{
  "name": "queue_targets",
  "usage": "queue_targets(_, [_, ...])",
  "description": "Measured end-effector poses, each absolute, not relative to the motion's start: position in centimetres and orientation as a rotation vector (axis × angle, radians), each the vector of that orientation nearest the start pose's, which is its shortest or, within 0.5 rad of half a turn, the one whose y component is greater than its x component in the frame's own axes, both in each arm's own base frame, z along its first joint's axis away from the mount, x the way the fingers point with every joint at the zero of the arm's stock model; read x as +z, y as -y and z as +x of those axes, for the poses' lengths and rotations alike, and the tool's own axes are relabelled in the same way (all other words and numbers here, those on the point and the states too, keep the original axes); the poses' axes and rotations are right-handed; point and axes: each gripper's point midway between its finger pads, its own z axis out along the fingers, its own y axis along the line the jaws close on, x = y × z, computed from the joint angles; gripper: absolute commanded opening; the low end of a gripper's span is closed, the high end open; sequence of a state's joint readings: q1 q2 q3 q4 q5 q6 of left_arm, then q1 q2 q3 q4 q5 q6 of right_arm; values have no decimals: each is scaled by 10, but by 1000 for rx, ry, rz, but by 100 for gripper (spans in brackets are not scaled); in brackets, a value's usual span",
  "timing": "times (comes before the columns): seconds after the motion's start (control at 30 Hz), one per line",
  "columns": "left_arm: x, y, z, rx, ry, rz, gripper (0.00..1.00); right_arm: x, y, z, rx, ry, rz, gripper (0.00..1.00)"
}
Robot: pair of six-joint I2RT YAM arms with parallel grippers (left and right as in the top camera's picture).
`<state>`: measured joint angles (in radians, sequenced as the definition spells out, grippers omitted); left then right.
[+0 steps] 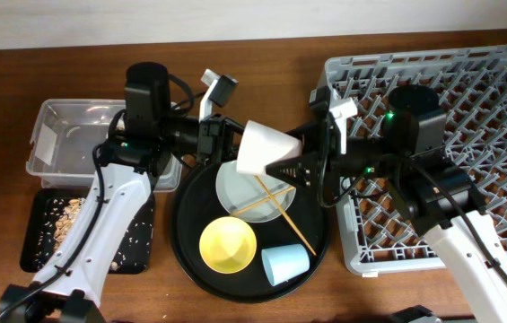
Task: Sort waste into correct bins and load items into the dishwasher rack
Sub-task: 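Grasp the pink cup with the right gripper from the left gripper, then carry the pink cup with the right gripper into the gray rack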
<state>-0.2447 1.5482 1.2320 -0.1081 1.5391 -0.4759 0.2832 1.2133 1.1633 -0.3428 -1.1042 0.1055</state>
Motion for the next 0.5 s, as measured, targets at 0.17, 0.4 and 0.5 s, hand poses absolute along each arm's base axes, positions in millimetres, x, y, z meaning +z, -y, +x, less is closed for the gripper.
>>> queue_targets(0.17, [326, 249, 286, -1949, -1829, 881, 12, 350, -235, 260, 1333, -1747, -888, 54])
queue_targets(0.4, [318, 241, 309, -1855, -1893, 752, 34, 338, -232, 266, 1286, -1817, -842, 53])
queue_targets(0.5, [306, 214, 343, -1721, -1974, 546, 36, 316, -223, 277, 1197, -1957, -741, 51])
